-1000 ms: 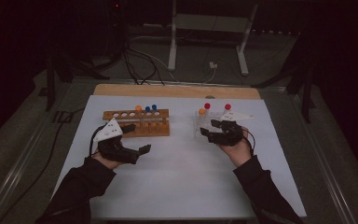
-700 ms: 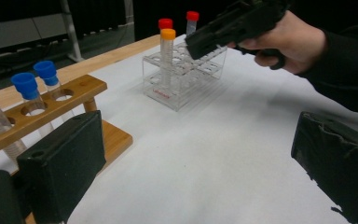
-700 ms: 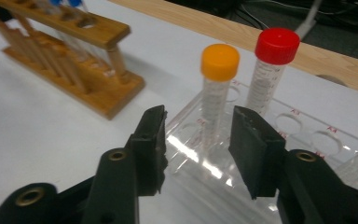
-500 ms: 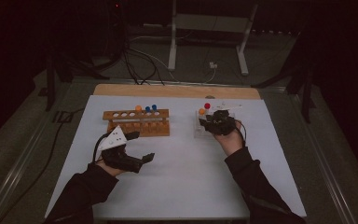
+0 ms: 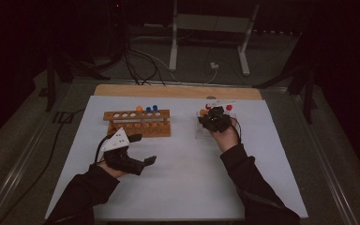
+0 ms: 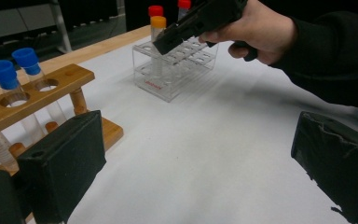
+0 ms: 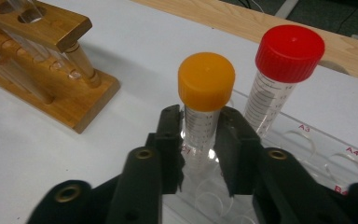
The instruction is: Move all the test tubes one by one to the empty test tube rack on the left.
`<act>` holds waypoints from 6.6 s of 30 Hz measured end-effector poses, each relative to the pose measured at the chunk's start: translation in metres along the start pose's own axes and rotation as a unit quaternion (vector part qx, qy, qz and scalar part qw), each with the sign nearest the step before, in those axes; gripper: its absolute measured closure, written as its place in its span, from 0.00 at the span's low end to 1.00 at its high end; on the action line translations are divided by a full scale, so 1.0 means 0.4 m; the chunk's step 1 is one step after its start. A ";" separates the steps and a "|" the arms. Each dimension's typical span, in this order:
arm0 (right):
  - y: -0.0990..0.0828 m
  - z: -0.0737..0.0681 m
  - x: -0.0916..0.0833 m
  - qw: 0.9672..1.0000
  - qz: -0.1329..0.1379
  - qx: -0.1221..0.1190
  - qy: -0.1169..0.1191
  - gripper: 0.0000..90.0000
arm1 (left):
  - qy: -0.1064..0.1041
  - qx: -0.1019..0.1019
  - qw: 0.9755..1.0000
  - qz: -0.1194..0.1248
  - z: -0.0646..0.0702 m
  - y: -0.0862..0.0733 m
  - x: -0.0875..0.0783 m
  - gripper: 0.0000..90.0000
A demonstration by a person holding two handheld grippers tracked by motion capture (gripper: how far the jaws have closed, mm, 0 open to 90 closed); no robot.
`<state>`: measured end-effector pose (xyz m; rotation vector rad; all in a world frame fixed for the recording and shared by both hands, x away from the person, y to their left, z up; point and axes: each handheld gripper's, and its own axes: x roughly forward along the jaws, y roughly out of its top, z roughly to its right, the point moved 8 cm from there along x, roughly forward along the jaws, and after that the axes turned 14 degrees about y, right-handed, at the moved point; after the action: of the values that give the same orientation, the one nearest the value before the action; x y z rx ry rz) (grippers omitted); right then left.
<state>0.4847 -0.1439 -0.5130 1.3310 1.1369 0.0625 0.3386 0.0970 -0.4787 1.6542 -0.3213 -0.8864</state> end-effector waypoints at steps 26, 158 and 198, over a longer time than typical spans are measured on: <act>0.106 -0.104 -0.174 0.994 0.049 -0.102 0.002 0.83 | -0.027 0.005 1.000 -0.004 0.023 0.026 -0.005 0.04; -0.082 -0.342 -0.210 0.969 0.042 -0.135 0.201 0.00 | 0.182 -0.020 0.983 0.019 -0.374 0.135 0.094 0.80; -0.075 -0.331 -0.222 0.969 0.046 -0.132 0.205 0.00 | 0.160 -0.054 0.985 -0.025 -0.358 0.052 0.100 0.44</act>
<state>0.3351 -0.1130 -0.4588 1.1577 1.3568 0.5608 0.4704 0.1681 -0.4688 1.6762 -0.0104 -0.6489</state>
